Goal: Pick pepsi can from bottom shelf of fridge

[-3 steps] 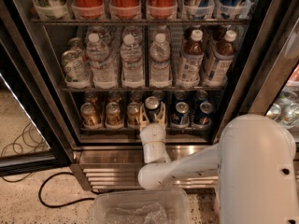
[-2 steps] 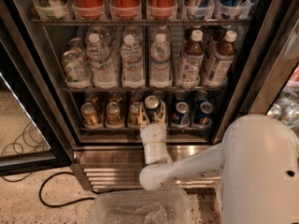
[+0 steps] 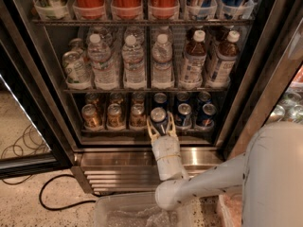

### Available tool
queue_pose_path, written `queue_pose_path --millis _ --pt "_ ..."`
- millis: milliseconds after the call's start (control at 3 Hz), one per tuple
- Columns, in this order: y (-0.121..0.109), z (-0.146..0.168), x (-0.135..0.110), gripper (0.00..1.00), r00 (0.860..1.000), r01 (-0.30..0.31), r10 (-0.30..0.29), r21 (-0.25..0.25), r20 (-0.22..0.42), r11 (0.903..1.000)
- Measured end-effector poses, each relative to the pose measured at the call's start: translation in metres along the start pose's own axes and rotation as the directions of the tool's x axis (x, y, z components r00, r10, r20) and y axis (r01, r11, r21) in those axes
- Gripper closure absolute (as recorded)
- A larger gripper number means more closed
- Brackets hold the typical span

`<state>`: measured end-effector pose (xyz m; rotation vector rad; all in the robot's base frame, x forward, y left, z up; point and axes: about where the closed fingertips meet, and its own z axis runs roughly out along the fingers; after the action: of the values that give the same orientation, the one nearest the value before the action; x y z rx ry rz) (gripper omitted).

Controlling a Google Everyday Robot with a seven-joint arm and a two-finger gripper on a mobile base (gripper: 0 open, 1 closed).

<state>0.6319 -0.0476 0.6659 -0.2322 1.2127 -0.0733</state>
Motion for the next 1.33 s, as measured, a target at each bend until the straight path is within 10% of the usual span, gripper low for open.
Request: queue_pose_path --millis 1333 --pt "-0.017 -0.05 -0.064 1.0 0.985 -0.012 0.031 -0.111 0.172 0.9938"
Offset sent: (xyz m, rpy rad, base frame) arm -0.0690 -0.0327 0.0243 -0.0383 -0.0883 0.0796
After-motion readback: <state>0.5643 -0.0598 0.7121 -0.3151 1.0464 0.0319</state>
